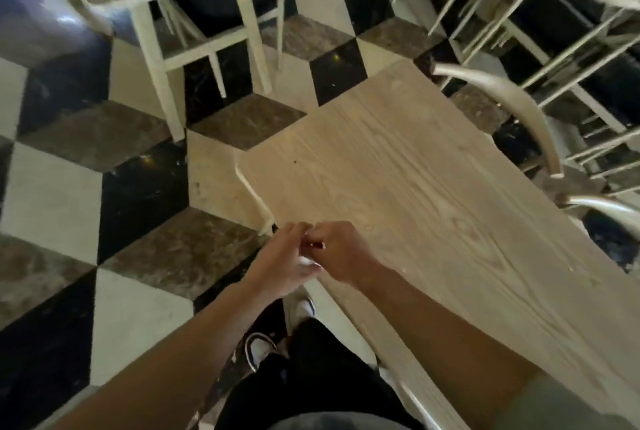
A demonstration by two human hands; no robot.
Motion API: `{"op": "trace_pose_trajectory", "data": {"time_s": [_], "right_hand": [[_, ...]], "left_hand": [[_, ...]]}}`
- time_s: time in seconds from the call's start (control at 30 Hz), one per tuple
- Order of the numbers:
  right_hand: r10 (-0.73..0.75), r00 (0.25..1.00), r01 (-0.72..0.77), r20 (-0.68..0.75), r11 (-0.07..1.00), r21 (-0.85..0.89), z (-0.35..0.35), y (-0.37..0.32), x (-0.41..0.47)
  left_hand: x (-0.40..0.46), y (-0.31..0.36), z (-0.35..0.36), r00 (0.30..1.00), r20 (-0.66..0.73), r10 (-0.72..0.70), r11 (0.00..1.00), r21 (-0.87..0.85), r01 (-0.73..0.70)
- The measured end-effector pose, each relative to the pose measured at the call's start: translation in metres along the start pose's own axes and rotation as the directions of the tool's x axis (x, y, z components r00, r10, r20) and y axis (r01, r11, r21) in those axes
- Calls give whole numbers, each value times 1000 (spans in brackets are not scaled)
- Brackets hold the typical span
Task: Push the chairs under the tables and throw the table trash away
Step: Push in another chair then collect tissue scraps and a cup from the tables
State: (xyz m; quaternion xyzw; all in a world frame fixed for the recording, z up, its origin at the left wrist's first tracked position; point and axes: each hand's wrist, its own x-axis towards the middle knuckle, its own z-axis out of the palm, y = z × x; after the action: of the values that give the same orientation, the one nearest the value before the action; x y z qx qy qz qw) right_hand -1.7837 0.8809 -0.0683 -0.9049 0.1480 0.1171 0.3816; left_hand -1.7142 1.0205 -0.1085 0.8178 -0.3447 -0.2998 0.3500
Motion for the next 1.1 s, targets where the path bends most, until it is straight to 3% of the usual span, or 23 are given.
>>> {"op": "trace_pose_trajectory", "data": {"time_s": [0.13,0.27,0.33,0.43,0.5,0.6,0.67,0.73,0.87,0.93,1.0,1.03,1.1], "right_hand": [[161,987,-158,4,964,216,-13,25,14],[394,906,-239,-153,777,582,-41,60,-4],[500,839,-202,-214,651,731,-55,78,-20],[624,729,-193,-283,584,789,-61,100,-41],[702,647,-109,-298,472,875,-63,110,-54],[807,551,168,-210,139,976,-68,123,-68],[823,546,309,-155,-27,951,-69,123,-69],[825,548,364,-135,-90,927,-72,118,-64],[843,523,363,-124,-89,927,-74,101,-44],[884,440,272,-161,41,962,-69,85,-22],[905,350,24,-242,249,968,-58,63,5],[893,357,-96,-274,327,940,-51,54,18],[850,455,-261,-267,414,872,-38,27,53]], "left_hand": [[35,-15,-7,998,56,21,998,59,-25],[81,20,7,975,166,147,985,64,-160],[114,50,28,904,350,246,952,87,-292],[147,82,59,806,523,277,919,101,-382],[154,94,71,811,538,229,942,89,-325],[156,105,81,818,524,238,954,30,-297],[157,107,78,799,538,270,948,-3,-318],[158,105,70,790,537,295,945,-40,-326],[165,86,46,785,521,335,931,-53,-362],[169,68,24,810,480,337,931,-45,-361],[173,46,-3,846,441,298,949,-40,-314],[173,37,-15,862,424,280,957,-48,-287],[174,13,-48,886,378,268,963,-69,-262]]}}
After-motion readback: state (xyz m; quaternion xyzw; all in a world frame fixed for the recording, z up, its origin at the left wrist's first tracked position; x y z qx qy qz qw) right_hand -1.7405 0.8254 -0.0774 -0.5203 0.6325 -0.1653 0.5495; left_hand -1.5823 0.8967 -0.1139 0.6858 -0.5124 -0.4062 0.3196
